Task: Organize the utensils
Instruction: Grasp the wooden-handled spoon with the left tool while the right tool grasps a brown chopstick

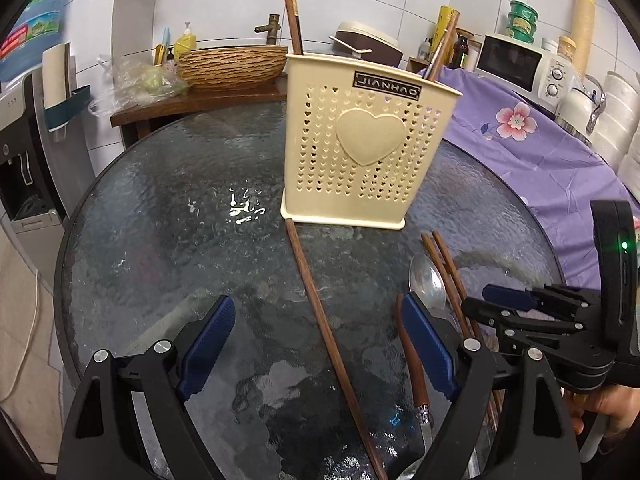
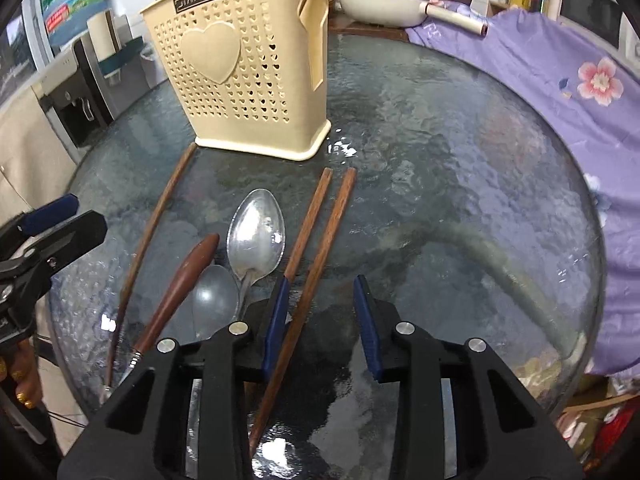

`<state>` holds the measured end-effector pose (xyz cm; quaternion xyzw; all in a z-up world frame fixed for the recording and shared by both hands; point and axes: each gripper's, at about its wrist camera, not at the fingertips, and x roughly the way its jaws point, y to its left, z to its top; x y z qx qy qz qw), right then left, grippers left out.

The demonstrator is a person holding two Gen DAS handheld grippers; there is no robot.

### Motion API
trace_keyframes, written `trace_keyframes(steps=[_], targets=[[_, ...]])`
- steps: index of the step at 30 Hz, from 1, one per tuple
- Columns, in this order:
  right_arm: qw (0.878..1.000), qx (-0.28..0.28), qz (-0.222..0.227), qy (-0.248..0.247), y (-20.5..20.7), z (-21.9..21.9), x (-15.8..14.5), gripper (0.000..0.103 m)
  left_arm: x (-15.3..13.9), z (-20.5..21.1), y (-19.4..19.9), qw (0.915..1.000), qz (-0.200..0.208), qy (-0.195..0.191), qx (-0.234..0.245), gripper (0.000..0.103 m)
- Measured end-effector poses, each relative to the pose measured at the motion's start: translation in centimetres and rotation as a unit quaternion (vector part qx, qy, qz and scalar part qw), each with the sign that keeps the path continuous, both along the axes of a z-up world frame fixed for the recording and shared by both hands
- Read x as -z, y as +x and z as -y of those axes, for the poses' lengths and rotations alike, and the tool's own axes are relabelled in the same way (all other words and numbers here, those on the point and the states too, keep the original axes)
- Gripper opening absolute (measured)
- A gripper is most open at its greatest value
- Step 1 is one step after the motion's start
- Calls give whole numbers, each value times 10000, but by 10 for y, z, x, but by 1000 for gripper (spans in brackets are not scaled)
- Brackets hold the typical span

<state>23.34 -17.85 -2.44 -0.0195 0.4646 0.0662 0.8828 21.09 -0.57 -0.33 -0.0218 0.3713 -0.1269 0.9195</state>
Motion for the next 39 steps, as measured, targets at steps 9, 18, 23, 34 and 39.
trace_keyframes(steps=[9,18,23,34,39], targets=[[9998,-71,-95,-165,-4,10,3,29,3,14,-14,9989,-167,29,445,70],[9999,-90,-86,-71,1,22,1,28,18,42,-28,9924,-511,188,1105,53],[9999,-97,-102,45,5,25,0,28,23,55,-30,9893,-570,462,1261,41],[9998,-107,-95,134,9,28,-1,28,34,62,-23,9880,-739,647,1189,29],[9997,-103,-107,168,12,27,-1,28,35,66,-11,9887,-710,684,1125,26]])
